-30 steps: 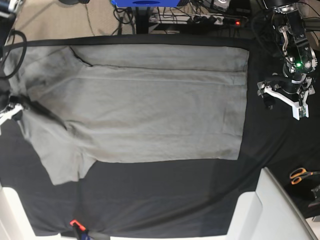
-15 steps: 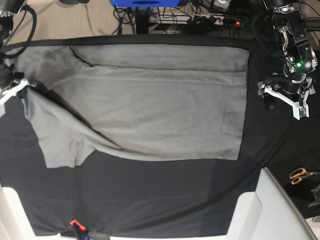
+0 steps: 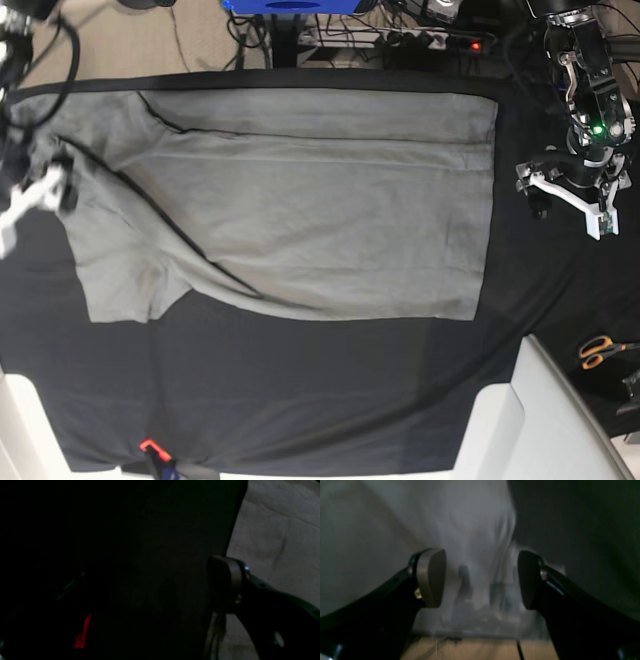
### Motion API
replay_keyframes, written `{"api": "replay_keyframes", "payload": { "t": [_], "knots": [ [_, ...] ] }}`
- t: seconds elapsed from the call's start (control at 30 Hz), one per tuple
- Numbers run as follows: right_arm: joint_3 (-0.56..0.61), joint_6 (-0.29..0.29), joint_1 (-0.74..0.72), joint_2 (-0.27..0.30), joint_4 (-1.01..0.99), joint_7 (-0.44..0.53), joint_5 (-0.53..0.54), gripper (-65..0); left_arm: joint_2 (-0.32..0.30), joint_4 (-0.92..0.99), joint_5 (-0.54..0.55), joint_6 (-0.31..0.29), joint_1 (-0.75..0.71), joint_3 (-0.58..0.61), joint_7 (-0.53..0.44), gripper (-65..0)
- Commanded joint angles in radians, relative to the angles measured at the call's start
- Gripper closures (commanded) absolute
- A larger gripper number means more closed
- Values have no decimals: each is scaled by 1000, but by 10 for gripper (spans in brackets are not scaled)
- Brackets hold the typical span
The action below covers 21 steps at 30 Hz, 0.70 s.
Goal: Fold the T-shirt properly
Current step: 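Grasp the sleeve with the right gripper and fold it inward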
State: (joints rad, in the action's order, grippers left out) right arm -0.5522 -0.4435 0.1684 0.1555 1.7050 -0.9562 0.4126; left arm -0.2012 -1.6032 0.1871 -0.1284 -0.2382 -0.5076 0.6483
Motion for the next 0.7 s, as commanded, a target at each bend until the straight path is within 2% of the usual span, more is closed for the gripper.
{"api": "replay_keyframes", "payload": {
  "t": [0.0,0.1,0.33,0.47,0.53,0.6,0.67],
  "knots": [
    [1,1,-54,40,-16,32,7,-417,-13,-15,2,5,7,-4,-17,-564],
    [71,-1,-204,103,-214,90,7,-402,-13,-15,2,5,9,-4,-17,-564],
    [260,-1,-511,227,-857,421,7,-402,-13,-15,2,5,4,-4,-17,-564],
    [344,-1,-659,244,-1270,641,7,-407,-13,-15,2,5,4,-9,-17,-564],
    [386,-2,-703,243,-1408,738,7,-410,-13,-15,2,5,4,-9,-17,-564],
    [432,-2,-720,237,-1463,791,7,-408,-13,-15,4,5,4,-7,-17,-564],
    [470,-2,-722,234,-1465,802,10,-407,-14,-15,4,5,4,-6,-17,-564]
  ]
}}
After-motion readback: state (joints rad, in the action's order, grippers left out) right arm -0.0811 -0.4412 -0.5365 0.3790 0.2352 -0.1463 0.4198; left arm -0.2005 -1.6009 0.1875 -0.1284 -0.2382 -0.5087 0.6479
